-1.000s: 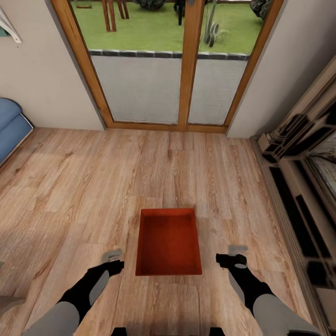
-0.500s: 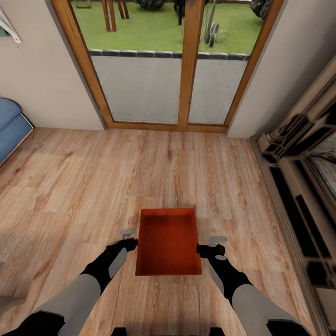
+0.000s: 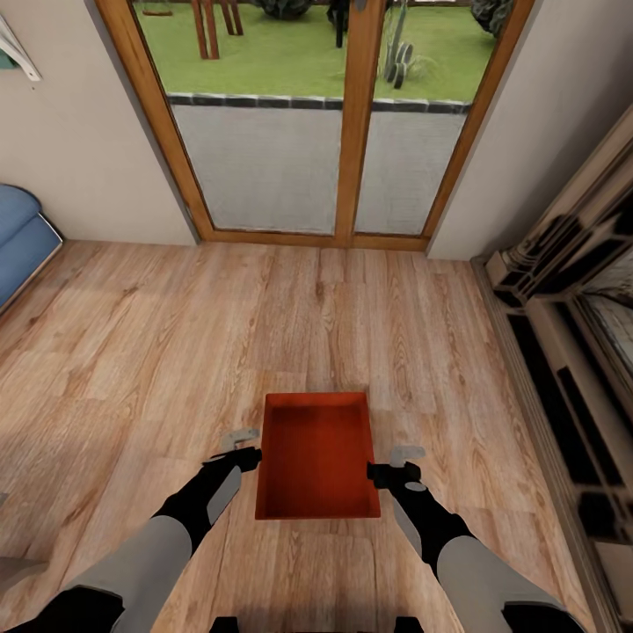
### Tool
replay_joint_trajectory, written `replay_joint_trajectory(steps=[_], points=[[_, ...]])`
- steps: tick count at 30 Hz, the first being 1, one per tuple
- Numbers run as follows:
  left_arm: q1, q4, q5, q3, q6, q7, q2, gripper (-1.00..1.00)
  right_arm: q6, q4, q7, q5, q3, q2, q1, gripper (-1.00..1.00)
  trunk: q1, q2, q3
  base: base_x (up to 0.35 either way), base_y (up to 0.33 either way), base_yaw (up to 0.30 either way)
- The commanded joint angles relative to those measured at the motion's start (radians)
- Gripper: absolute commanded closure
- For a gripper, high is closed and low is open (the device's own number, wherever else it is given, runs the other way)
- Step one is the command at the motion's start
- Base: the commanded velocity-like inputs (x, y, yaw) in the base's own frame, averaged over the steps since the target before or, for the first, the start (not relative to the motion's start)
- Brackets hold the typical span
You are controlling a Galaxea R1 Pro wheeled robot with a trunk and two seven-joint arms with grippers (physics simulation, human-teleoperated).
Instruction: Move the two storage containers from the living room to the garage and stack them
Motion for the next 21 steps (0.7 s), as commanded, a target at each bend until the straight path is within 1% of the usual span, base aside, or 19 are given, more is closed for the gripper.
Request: replay_joint_trajectory(steps=[1, 8, 11, 12, 14, 15, 18, 21], points=[[0.0, -0.002, 0.01, -0.01, 0.004, 0.009, 0.001, -1.0, 0.004, -0.001, -0.001, 0.011, -0.006, 0.001, 0.0, -1.0, 0.0, 0.0, -0.001, 0.0, 0.0, 0.0], [0.0, -0.003, 0.01, -0.014, 0.004, 0.009, -0.002, -1.0, 0.003, -0.001, -0.01, 0.014, -0.006, 0.002, 0.0, -1.0, 0.0, 0.0, -0.001, 0.0, 0.0, 0.0], [0.0, -0.003, 0.004, -0.018, 0.005, 0.009, -0.001, -1.0, 0.003, -0.001, -0.009, 0.015, -0.006, 0.002, 0.0, -1.0, 0.0, 0.0, -0.001, 0.0, 0.0, 0.0], [0.0, -0.003, -0.004, -0.021, 0.005, 0.009, -0.001, -1.0, 0.002, -0.001, -0.008, 0.016, -0.005, 0.001, 0.0, -1.0, 0.0, 0.0, -0.001, 0.0, 0.0, 0.0], [0.0, -0.003, -0.033, -0.031, 0.007, 0.009, -0.002, -1.0, -0.001, 0.0, -0.005, 0.017, -0.005, 0.001, 0.0, -1.0, 0.0, 0.0, -0.001, 0.0, 0.0, 0.0], [0.0, -0.005, -0.076, -0.038, 0.008, 0.012, -0.006, -1.0, -0.002, -0.001, -0.002, 0.021, -0.004, 0.0, 0.0, -1.0, 0.0, 0.0, -0.001, 0.0, 0.0, 0.0], [-0.001, -0.005, -0.087, -0.038, 0.007, 0.013, -0.014, -1.0, -0.003, -0.001, -0.002, 0.022, -0.004, -0.001, 0.0, -1.0, 0.0, 0.0, -0.001, 0.0, 0.0, 0.0], [0.0, -0.005, -0.091, -0.037, 0.006, 0.013, -0.018, -1.0, -0.003, -0.001, -0.001, 0.021, -0.004, 0.0, 0.0, -1.0, 0.012, -0.021, -0.01, 0.0, 0.0, 0.0]])
